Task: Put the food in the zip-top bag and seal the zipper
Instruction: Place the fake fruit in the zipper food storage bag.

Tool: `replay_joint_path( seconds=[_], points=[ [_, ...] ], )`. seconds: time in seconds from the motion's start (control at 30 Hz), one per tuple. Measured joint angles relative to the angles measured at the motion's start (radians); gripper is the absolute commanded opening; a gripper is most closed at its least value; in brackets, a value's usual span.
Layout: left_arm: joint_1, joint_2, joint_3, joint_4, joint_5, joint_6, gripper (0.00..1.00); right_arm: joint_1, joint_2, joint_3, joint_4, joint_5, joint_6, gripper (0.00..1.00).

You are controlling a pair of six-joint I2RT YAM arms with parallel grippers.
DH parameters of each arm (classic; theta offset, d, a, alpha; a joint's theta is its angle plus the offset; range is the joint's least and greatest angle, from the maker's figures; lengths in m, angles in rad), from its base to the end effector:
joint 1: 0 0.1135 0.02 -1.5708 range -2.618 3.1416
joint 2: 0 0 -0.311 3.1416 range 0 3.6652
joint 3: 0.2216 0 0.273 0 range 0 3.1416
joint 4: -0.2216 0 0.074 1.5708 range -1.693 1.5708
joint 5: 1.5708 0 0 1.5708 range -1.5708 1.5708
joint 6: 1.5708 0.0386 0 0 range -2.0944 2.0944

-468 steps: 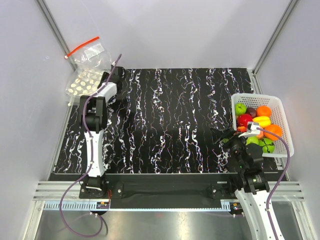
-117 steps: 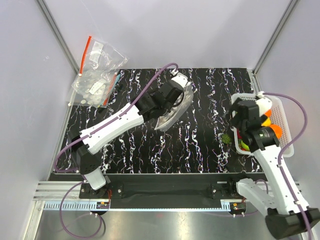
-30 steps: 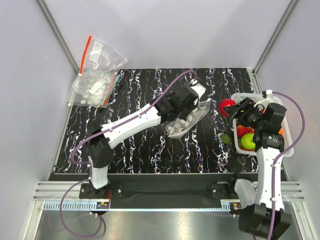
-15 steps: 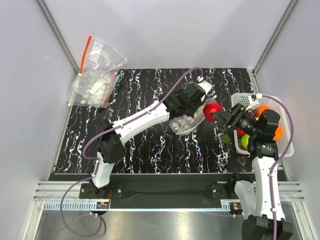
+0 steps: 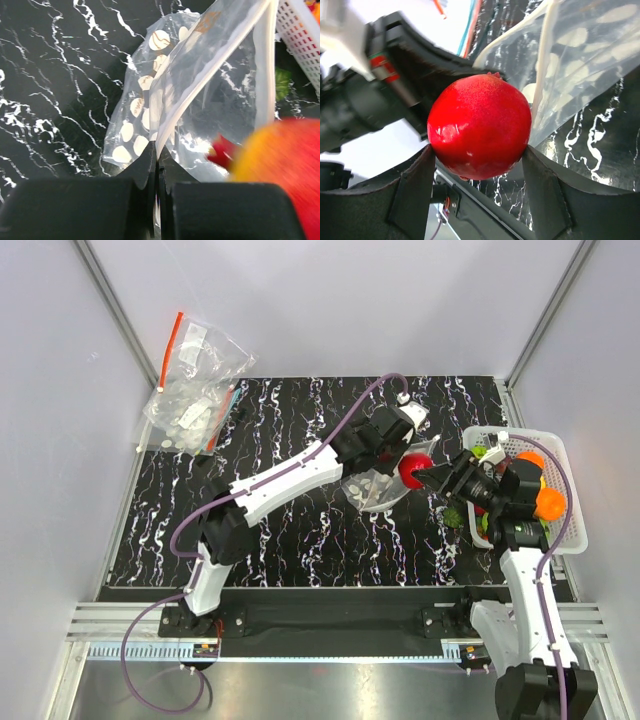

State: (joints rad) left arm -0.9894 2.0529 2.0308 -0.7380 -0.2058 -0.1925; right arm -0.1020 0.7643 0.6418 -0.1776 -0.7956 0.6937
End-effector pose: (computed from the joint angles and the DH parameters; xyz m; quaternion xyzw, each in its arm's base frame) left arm 0.2882 -0.4242 0.3661 0.3173 0.8582 -0.1402 0.3783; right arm 0.1656 0.0108 0.3259 0.0755 0.7731 0.4578 0.4324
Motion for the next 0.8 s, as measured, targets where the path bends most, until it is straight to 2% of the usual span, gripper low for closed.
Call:
replay_joint_path(
  seconds=[0.27, 0.53, 0.7, 0.73, 0.8],
  points=[
    [0.000, -0.001, -0.039, 0.052, 0.047, -0.028, 0.00, 0.026, 0.044, -0.006, -0.005, 0.082, 0.018, 0.49],
    [0.000, -0.008, -0.050, 0.053, 0.076, -0.041, 0.00, 0.079, 0.097, 0.014, -0.079, 0.209, -0.010, 0.51],
    [0.000, -0.026, -0.050, 0.052, 0.098, -0.045, 0.00, 0.122, 0.117, 0.022, -0.092, 0.264, -0.013, 0.59],
    [0.000, -0.031, -0.050, 0.051, 0.100, -0.046, 0.00, 0.129, 0.123, 0.026, -0.098, 0.274, -0.015, 0.69],
    [0.002, -0.038, -0.050, 0.052, 0.116, -0.052, 0.00, 0.135, 0.140, 0.036, -0.112, 0.284, -0.018, 0.74]
  ],
)
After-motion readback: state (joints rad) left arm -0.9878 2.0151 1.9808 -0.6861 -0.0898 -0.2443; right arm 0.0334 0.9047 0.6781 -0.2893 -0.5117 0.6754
